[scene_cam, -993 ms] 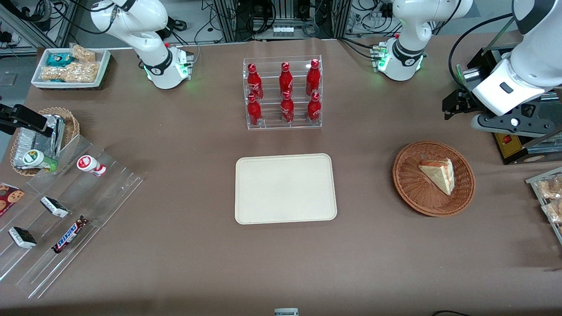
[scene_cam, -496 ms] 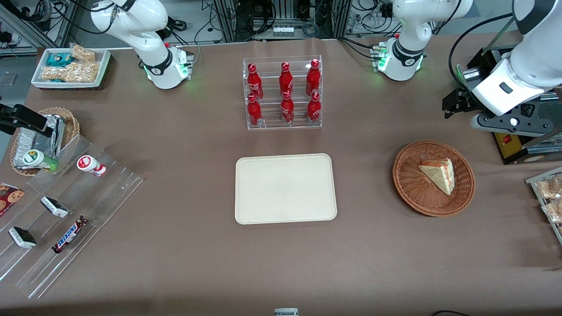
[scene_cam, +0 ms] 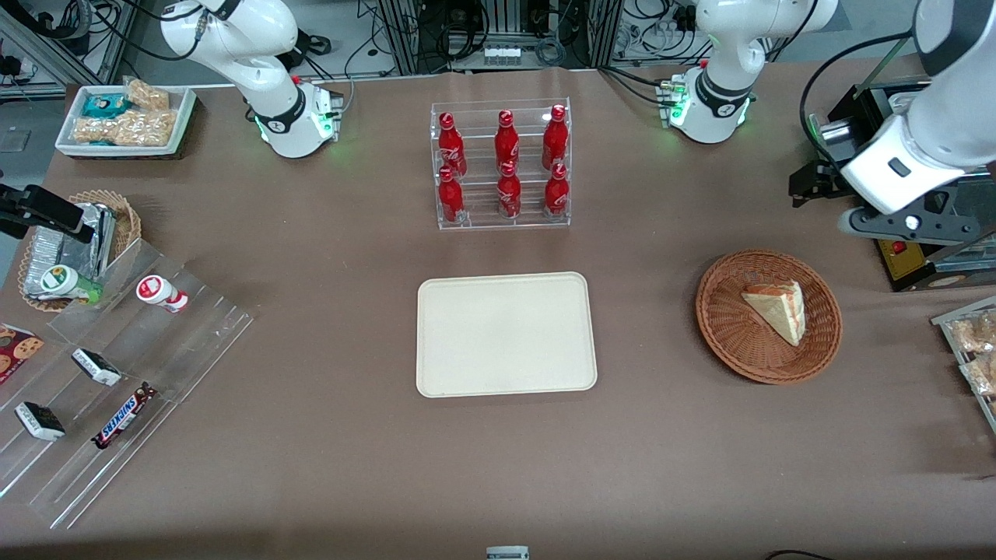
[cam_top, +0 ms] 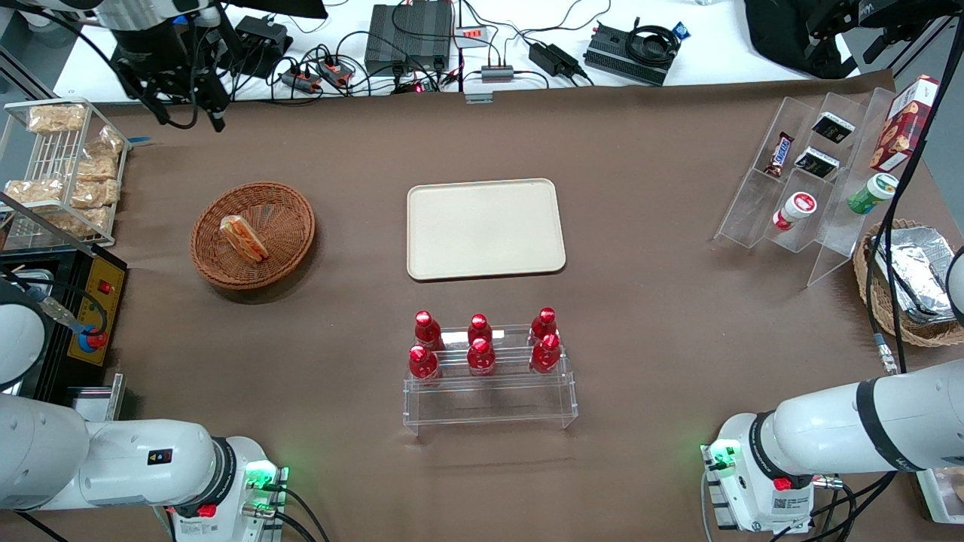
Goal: Place sandwich from basket to tray
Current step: 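Move the left gripper over the wicker basket holding the sandwich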
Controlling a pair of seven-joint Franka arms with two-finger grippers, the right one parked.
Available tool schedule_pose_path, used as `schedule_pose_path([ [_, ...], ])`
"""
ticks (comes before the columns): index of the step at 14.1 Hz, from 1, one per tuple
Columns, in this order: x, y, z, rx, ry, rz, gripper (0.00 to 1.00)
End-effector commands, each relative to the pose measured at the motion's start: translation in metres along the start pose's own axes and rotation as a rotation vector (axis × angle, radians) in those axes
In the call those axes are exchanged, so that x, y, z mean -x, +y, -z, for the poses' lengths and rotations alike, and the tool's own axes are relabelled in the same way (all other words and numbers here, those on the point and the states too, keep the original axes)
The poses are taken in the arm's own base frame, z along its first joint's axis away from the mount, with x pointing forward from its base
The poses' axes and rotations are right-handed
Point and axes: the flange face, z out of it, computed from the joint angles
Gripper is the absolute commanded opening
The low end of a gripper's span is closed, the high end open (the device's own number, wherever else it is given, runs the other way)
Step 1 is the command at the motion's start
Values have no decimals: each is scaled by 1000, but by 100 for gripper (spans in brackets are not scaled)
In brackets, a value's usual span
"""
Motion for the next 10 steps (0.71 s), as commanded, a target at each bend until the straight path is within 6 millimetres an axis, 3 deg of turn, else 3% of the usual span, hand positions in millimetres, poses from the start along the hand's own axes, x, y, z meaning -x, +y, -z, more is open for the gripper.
schedule_pose_path([
  [1,-4,-46,-15,22,-32,75,100],
  [4,-20,-99,-50,72,-84,160,100],
  [7,-40,-136,-93,101,-106,216,100],
  [10,-44,-141,-138,95,-55,252,100],
])
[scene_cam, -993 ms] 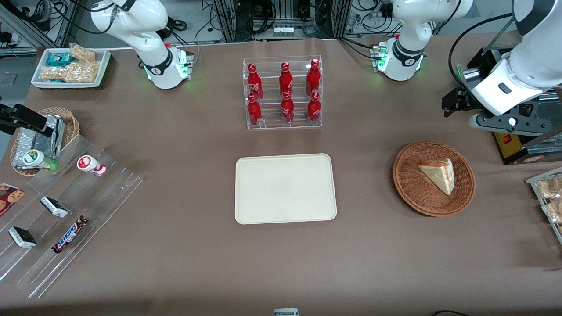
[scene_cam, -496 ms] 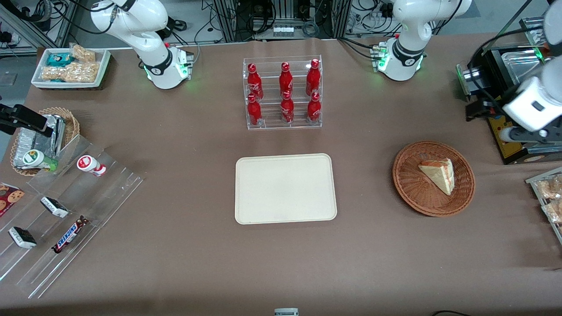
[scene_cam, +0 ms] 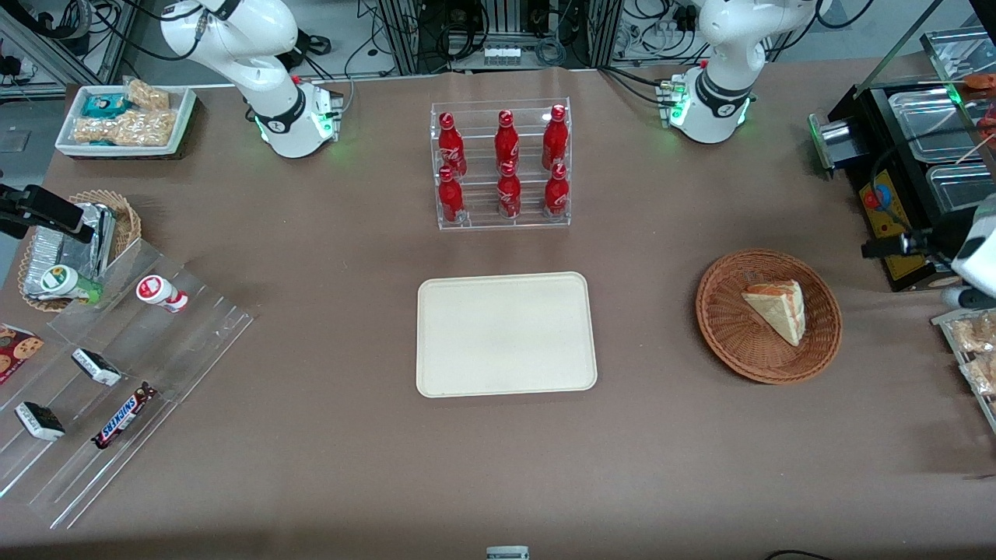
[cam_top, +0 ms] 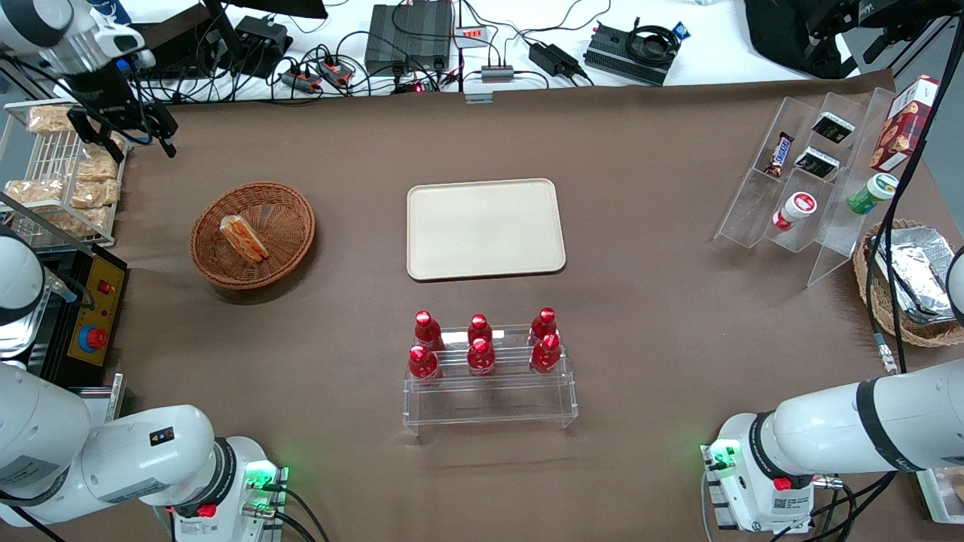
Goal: Place sandwich from basket to tray
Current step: 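Lower the open left gripper onto the wrapped sandwich and close it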
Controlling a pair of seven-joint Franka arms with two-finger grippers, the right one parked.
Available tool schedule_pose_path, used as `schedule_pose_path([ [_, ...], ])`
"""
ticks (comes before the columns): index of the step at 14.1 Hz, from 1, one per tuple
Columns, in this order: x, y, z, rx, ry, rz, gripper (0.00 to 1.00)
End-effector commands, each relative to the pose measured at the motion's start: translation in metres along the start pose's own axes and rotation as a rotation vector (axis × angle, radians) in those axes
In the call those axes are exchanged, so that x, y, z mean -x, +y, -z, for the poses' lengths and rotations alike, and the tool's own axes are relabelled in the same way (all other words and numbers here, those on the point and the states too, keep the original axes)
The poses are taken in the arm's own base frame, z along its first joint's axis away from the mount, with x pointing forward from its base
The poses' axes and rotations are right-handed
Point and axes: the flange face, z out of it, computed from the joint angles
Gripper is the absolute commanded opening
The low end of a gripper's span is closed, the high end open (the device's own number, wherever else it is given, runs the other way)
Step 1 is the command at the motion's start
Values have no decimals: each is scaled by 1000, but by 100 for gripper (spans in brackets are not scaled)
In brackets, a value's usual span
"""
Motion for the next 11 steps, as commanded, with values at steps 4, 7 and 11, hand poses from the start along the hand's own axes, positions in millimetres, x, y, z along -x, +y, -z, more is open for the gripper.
schedule_pose_path([
  [4,0,15,-68,8,85,215,100],
  [7,10,26,-107,18,145,340,100],
  [11,25,33,-146,96,162,422,100],
])
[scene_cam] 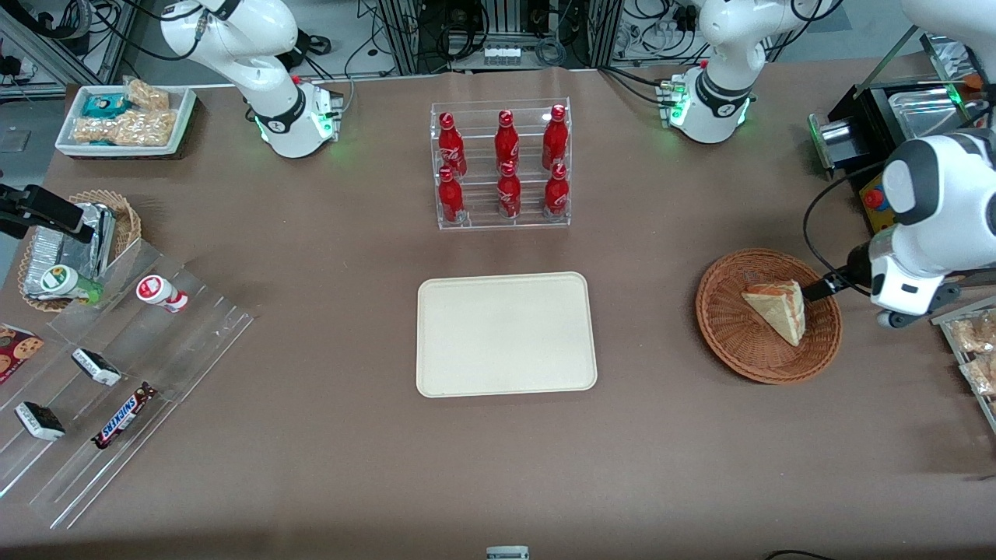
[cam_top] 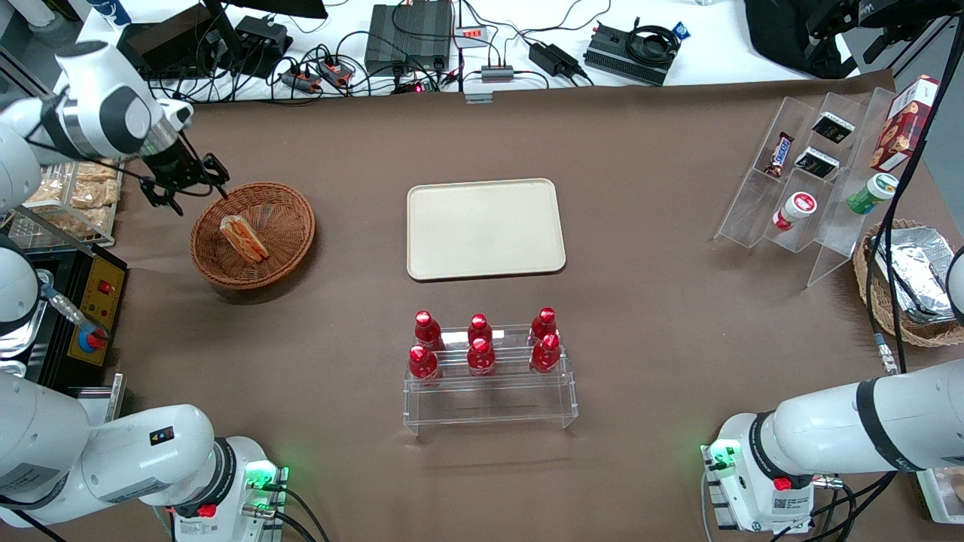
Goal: Place sandwich from basket to tray
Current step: 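Lower the open left gripper onto the wrapped sandwich and close it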
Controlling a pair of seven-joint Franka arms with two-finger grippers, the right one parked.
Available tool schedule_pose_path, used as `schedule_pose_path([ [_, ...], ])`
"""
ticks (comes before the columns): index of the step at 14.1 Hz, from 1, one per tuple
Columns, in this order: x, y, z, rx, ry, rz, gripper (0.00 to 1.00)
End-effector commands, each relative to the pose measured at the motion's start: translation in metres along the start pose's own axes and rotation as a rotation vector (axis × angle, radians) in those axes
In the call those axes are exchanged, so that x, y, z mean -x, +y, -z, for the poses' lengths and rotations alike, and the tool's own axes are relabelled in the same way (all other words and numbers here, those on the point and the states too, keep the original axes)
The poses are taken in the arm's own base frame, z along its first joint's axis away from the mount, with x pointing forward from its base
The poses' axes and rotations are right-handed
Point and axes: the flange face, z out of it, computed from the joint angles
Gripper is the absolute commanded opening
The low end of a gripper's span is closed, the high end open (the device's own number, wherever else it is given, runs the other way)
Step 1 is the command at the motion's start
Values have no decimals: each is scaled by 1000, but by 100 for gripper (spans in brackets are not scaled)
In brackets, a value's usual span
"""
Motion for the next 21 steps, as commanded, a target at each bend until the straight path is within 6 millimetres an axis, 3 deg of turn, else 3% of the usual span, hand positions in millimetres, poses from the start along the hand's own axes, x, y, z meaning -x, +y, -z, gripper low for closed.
schedule_pose_path([
  [1,27,-8,-14,49,25,71,100],
  [12,4,5,-83,134,106,215,100],
  [13,5,8,-87,132,97,228,92],
  [15,6,8,-87,127,83,250,22],
  [16,8,8,-88,120,69,249,9],
  [19,11,10,-62,104,45,228,3],
  [21,13,31,-35,84,-6,191,3],
])
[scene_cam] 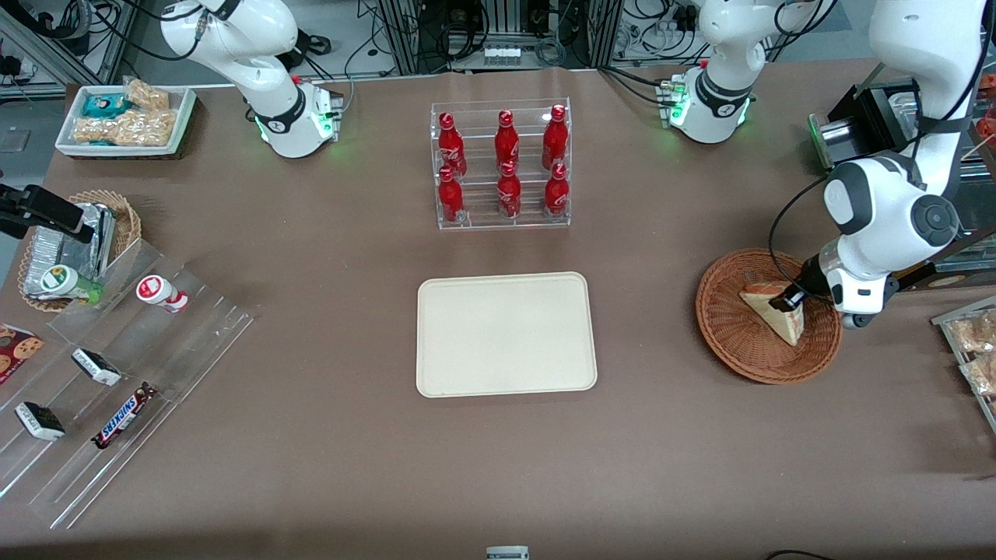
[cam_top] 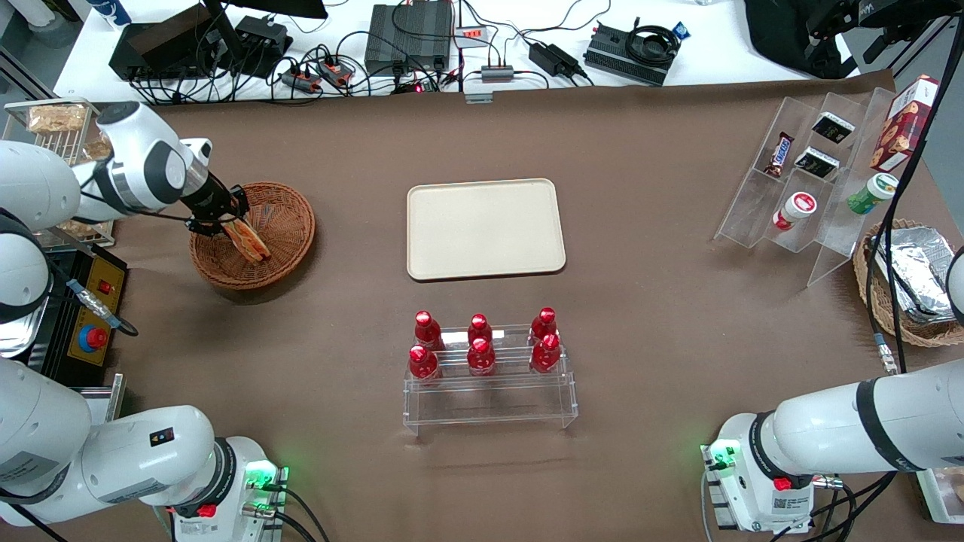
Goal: Place sandwich from basket to tray
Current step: 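Lower the open left gripper onto the wrapped sandwich and close it, then lift the sandwich and carry it with the left gripper over the beige tray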
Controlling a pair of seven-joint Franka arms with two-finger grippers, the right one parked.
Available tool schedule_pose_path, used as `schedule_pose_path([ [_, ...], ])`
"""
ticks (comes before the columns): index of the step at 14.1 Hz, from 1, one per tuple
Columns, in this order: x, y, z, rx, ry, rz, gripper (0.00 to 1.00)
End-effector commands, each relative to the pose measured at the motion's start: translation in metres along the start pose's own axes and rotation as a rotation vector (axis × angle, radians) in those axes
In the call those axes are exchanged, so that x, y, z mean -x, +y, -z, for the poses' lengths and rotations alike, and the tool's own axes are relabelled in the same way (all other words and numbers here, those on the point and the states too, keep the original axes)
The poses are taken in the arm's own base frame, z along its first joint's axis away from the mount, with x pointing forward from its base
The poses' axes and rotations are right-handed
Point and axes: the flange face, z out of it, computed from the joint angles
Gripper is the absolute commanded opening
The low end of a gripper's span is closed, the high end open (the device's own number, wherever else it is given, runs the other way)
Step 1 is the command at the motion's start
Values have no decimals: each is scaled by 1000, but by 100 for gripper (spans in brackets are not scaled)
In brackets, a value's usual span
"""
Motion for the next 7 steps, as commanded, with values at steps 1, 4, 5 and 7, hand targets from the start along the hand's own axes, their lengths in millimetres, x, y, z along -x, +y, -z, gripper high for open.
schedule_pose_path([
  [1,13,37,47,-13,-47,-43,3],
  [4,49,102,71,-21,-87,-177,6],
  [5,73,129,70,-18,-96,-239,6],
  [7,119,177,62,-19,-92,-331,3],
])
